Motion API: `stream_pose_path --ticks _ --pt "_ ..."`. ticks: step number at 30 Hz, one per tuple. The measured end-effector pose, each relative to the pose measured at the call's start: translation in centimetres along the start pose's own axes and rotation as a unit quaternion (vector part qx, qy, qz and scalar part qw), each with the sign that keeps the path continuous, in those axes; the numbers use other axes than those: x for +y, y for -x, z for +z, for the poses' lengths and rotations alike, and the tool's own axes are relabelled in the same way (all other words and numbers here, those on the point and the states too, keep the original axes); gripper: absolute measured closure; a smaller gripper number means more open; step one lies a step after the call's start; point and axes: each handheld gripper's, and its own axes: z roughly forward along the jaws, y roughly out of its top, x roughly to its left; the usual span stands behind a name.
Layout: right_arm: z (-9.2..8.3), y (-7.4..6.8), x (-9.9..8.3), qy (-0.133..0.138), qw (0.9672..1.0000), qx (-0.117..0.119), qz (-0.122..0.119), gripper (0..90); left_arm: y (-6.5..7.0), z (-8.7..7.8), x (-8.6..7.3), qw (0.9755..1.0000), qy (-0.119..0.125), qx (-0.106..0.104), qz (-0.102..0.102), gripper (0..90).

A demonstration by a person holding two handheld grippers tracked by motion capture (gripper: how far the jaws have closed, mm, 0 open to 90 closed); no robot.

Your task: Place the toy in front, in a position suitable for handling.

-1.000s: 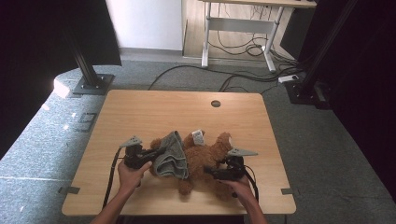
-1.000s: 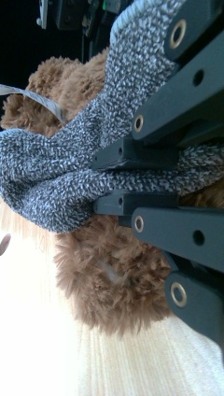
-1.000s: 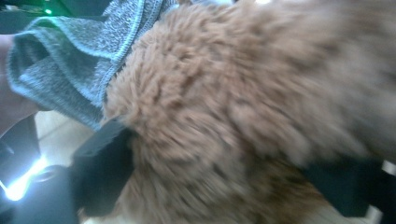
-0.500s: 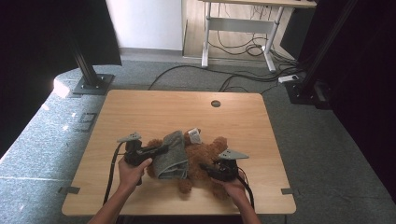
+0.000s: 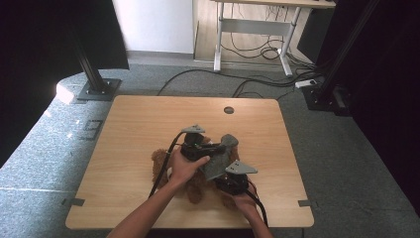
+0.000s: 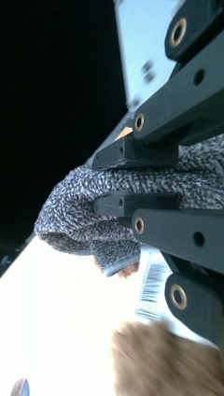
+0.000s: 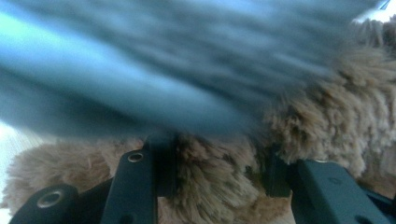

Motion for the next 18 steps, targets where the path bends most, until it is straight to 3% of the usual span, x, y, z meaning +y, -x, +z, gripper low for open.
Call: stream_pose_path --ticks 3,6,9,15,18 --pt "-0.1 -0.2 -0.1 -0.001 1.0 -0.004 -0.004 56.4 -0.4 1.1 0.2 0.9993 -0.027 0.025 0.0 79.0" --pt "-0.1 -0.2 -0.2 -0.002 1.0 -0.006 -0.007 56.4 -0.7 1.0 -0.5 0.9968 -0.044 0.062 0.024 79.3" --pt "-0.1 -0.1 -0.4 0.0 1.0 -0.003 0.001 56.4 -1.5 -0.1 -1.3 0.9977 -0.035 0.057 0.007 79.5" --pt "-0.2 -0.2 -0.5 0.001 0.9999 -0.01 0.009 56.3 -3.1 -2.9 -3.1 0.9977 -0.016 0.066 -0.006 79.7" --pt "-0.2 -0.1 -0.6 0.003 0.9998 -0.012 0.017 56.2 -3.8 -4.5 -4.0 0.9964 -0.009 0.084 -0.004 79.8"
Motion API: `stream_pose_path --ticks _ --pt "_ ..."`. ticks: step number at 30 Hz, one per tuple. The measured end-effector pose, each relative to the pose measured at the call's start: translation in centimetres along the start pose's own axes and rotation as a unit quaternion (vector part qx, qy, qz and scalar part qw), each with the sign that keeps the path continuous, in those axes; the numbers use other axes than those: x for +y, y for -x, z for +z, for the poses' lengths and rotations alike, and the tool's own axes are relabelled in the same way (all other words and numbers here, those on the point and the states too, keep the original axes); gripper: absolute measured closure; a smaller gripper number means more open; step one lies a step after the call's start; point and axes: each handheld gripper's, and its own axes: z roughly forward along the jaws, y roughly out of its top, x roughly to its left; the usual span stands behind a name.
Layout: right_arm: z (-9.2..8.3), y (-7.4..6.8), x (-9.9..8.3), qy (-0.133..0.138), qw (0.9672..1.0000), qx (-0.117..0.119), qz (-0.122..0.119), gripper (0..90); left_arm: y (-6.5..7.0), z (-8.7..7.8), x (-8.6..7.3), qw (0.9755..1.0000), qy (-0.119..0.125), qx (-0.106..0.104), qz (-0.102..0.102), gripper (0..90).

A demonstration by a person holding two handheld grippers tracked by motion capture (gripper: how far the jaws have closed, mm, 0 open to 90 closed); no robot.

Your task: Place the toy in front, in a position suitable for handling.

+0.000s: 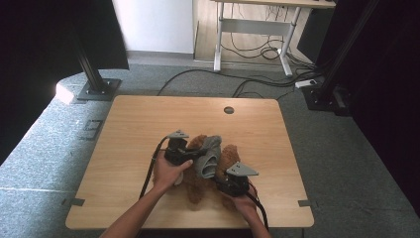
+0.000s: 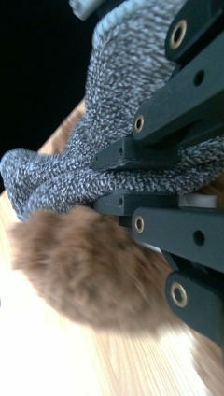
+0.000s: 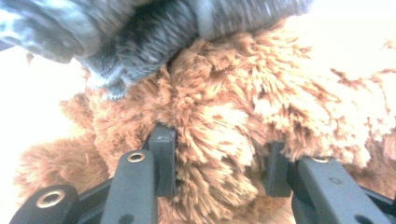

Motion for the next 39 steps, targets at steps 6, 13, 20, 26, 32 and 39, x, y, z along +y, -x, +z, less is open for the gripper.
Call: stream_pose_path --ticks 6,13,20,26,32,39 --pt "0.0 0.3 -0.1 0.004 0.9999 0.002 0.016 56.1 -3.8 -3.7 -3.1 0.9989 0.02 0.026 -0.034 79.8" --pt "-0.1 -0.1 0.1 0.001 0.9999 -0.001 0.013 56.3 -7.2 -7.4 -7.4 0.9842 0.112 -0.036 -0.133 80.0" --pt "-0.1 0.3 0.1 0.001 0.9997 0.006 0.022 56.3 -8.1 -9.5 -8.8 0.9856 0.112 0.012 -0.126 79.8" --pt "-0.1 0.4 0.0 0.002 0.9996 0.01 0.025 56.3 -8.4 -10.4 -9.2 0.9874 0.098 0.05 -0.113 79.8" --pt "-0.1 0.4 0.0 0.003 0.9997 0.009 0.022 56.3 -9.1 -10.8 -9.9 0.9866 0.074 0.103 -0.103 79.8" --pt "-0.2 0.5 -0.1 0.003 0.9998 0.01 0.019 56.2 -10.3 -10.6 -10.8 0.9837 0.066 0.101 -0.133 79.8"
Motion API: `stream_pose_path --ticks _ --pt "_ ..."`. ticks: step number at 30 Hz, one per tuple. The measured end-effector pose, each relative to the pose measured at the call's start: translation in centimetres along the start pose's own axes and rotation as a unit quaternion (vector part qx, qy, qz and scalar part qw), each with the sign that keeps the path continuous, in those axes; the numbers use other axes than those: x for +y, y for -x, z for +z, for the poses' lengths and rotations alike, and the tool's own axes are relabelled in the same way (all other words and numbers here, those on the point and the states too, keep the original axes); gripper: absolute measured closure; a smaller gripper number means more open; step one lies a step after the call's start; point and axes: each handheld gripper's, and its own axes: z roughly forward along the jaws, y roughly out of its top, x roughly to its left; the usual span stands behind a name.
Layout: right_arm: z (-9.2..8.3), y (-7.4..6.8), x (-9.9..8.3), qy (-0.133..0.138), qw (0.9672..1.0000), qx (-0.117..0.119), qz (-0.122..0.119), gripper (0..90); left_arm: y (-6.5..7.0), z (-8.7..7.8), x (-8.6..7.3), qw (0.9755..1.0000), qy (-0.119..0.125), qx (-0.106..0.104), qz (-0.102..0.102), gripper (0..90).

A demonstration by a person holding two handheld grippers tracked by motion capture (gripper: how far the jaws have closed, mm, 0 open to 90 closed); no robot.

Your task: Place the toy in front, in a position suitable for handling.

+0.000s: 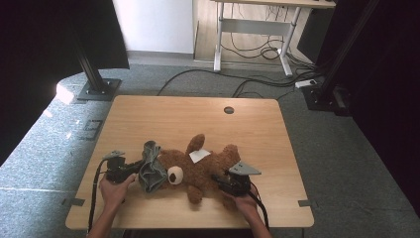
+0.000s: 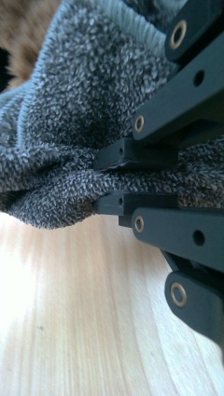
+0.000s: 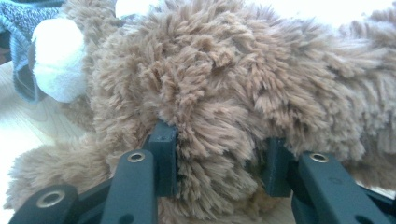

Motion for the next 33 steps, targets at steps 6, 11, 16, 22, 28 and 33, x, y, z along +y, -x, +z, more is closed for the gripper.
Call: stream_pose_path --ticks 6,11,16,22,28,33 --pt "0.0 -0.1 0.0 -0.002 1.0 -0.004 -0.004 56.3 2.0 -1.1 1.3 0.998 0.045 -0.041 0.016 79.8" --pt "-0.1 -0.5 0.0 -0.004 0.9997 -0.012 -0.02 56.3 5.3 -0.6 3.7 0.9946 0.056 -0.077 0.042 79.7" --pt "-0.2 -0.9 -0.1 0.001 0.999 -0.015 -0.043 56.4 9.0 1.5 6.2 0.9926 0.038 -0.073 0.089 79.2" --pt "-0.3 -1.2 -0.3 0.008 0.9967 -0.022 -0.078 56.7 9.4 4.7 6.0 0.9939 -0.025 -0.059 0.09 79.3" --pt "-0.3 -1.5 -0.3 0.009 0.9953 -0.018 -0.095 56.8 8.0 3.8 4.4 0.9944 -0.024 -0.065 0.079 79.8" --pt "-0.6 -1.6 -0.6 0.006 0.9948 -0.013 -0.101 56.8 7.8 3.0 3.8 0.9937 -0.021 -0.077 0.079 79.9"
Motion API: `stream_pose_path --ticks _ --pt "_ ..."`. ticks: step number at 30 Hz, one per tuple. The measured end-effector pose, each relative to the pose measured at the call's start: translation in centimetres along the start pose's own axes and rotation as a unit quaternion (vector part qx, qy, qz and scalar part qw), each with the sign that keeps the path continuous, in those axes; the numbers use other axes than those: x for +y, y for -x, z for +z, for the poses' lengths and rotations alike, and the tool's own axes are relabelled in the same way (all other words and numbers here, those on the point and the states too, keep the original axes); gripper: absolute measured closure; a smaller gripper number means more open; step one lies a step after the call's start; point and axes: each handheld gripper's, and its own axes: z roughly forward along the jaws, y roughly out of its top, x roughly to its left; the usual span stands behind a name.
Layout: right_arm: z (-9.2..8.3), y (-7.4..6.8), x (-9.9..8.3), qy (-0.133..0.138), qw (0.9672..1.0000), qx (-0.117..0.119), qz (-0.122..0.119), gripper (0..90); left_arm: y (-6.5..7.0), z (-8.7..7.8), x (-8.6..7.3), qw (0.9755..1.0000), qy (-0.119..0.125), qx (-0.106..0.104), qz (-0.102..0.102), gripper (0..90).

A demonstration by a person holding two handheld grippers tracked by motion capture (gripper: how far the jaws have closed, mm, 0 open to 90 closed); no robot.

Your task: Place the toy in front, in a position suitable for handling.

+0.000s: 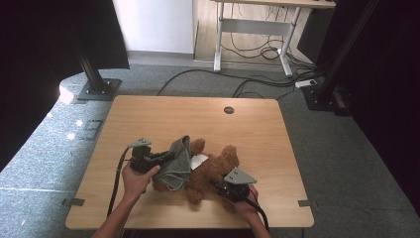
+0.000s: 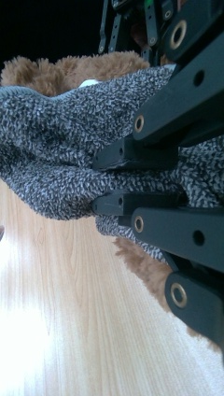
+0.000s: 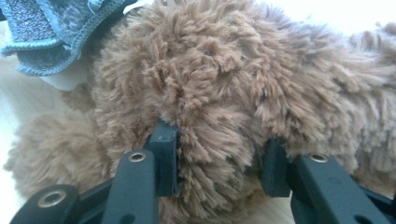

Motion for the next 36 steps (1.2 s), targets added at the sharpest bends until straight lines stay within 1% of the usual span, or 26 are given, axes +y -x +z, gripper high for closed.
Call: stream_pose_path --ticks 2,5,10,13,16,20,23,29,32,34,36 --pt "-0.2 0.0 -0.1 -0.002 1.0 0.004 -0.003 56.7 -0.1 -0.2 -0.4 1.0 0.005 -0.008 -0.004 79.9" --pt "-0.3 0.0 -0.3 -0.002 0.9999 0.01 -0.003 56.7 -0.2 -0.8 -0.9 0.9998 0.01 -0.013 -0.006 79.9" --pt "-0.4 0.2 -0.4 -0.005 0.9997 0.023 -0.002 56.7 -0.9 -2.0 -1.4 0.9998 0.018 -0.001 -0.009 79.8" --pt "-0.4 0.3 -0.4 -0.006 0.9997 0.025 0.003 56.7 -1.5 -2.5 -1.8 0.9996 0.022 -0.001 -0.019 79.8" --pt "-0.4 0.4 -0.4 -0.006 0.9995 0.029 0.006 56.6 -1.9 -2.8 -2.2 0.9993 0.027 -0.001 -0.026 79.7" --pt "-0.4 0.5 -0.4 -0.005 0.9994 0.032 0.01 56.5 -2.2 -3.2 -2.3 0.9993 0.027 0.002 -0.026 79.7" --pt "-0.4 0.5 -0.4 -0.005 0.9994 0.032 0.012 56.4 -2.5 -3.5 -2.5 0.9991 0.028 0.007 -0.03 79.6" --pt "-0.3 0.7 -0.5 -0.004 0.9993 0.035 0.016 56.4 -3.7 -4.2 -3.2 0.9984 0.029 0.017 -0.046 79.4" --pt "-0.2 0.8 -0.5 -0.003 0.9991 0.035 0.021 56.4 -4.3 -4.4 -3.7 0.9979 0.025 0.025 -0.055 79.3" --pt "-0.2 0.8 -0.5 -0.003 0.9991 0.035 0.022 56.4 -4.7 -4.6 -4.2 0.9977 0.018 0.031 -0.058 79.3" --pt "-0.2 0.8 -0.6 -0.003 0.9991 0.035 0.023 56.4 -5.2 -4.6 -4.9 0.9971 0.014 0.032 -0.067 79.2"
